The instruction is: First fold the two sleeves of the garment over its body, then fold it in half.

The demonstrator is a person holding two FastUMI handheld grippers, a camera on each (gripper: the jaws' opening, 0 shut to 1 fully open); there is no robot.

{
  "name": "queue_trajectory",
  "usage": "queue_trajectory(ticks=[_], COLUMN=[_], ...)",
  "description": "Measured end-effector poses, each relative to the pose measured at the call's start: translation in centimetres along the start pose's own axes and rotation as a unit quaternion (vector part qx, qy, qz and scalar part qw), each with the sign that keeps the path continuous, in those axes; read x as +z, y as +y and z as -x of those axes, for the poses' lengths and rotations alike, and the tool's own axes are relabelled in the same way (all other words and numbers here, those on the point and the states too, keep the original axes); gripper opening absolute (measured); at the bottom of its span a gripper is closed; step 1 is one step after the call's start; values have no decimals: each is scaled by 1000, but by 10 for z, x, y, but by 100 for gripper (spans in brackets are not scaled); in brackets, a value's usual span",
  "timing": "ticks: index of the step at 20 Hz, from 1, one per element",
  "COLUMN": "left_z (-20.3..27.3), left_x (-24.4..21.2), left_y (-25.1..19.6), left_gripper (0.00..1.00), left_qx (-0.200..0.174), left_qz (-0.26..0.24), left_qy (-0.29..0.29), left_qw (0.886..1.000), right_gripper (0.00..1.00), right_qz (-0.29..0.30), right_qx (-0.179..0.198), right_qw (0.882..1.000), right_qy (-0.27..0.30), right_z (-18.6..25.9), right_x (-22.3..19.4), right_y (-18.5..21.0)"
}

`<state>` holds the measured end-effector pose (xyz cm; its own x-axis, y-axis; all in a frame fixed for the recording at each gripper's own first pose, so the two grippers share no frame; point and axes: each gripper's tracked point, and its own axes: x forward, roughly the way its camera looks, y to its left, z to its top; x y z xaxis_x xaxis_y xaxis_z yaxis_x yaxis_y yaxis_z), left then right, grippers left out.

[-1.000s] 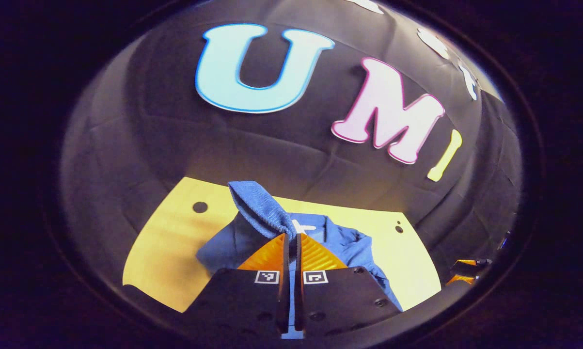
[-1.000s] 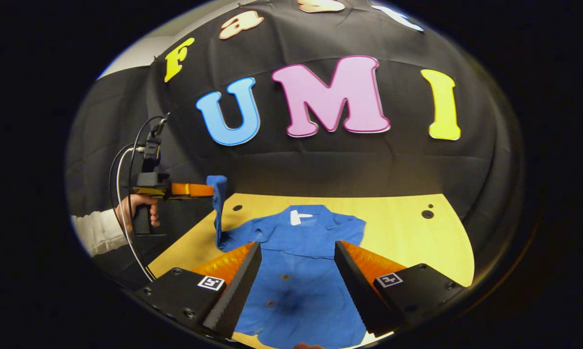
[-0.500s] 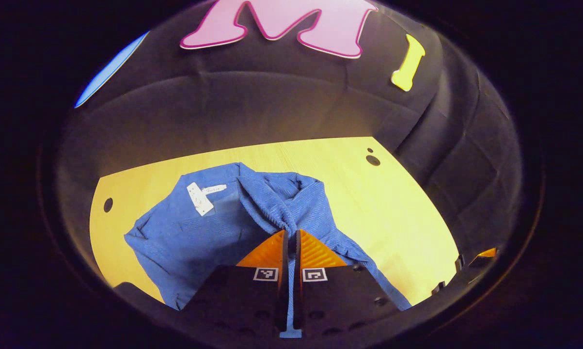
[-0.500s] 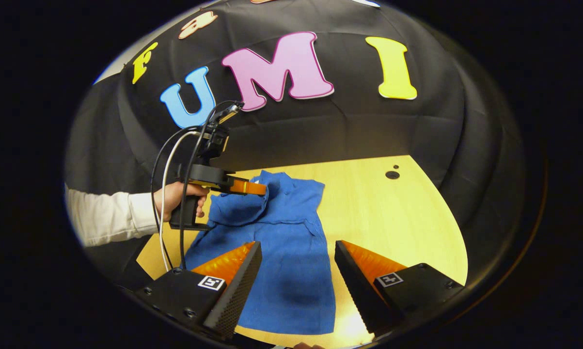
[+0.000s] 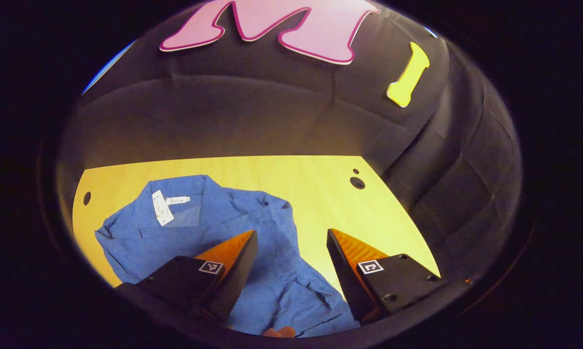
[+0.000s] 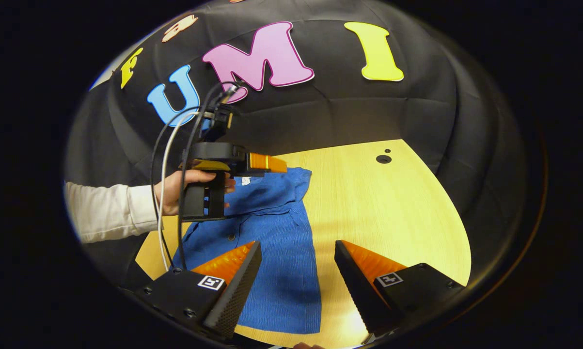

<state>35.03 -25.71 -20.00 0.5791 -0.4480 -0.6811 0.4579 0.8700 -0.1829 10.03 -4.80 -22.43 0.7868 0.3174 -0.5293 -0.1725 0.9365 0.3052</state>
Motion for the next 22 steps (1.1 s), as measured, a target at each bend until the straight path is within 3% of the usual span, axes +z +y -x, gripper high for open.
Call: queue_trajectory(ticks=[4, 8, 11, 14, 18, 22], left_z=[67, 154, 201, 235, 254, 255], left_x=[-27, -110, -212, -307, -369, -404], left_y=[27, 72, 116, 154, 177, 175], left_gripper=[84, 83, 83, 84, 84, 84], left_qx=[42, 86, 141, 197, 236, 227], left_qz=[-25, 49, 133, 177, 188, 203], left_qy=[-3, 13, 65, 121, 161, 205], left_qw=[999, 995, 979, 957, 940, 930], right_gripper=[97, 97, 97, 97, 97, 99], right_qz=[7, 33, 43, 40, 45, 46], right_qx=[4, -1, -14, -27, -63, -90], right_qw=[1000, 999, 996, 993, 983, 973], right_qy=[13, 29, 73, 105, 165, 209], right_z=[-6, -10, -12, -9, -8, -8], right_x=[-9, -28, -70, -103, -144, -168], right_y=[4, 12, 12, 18, 14, 9])
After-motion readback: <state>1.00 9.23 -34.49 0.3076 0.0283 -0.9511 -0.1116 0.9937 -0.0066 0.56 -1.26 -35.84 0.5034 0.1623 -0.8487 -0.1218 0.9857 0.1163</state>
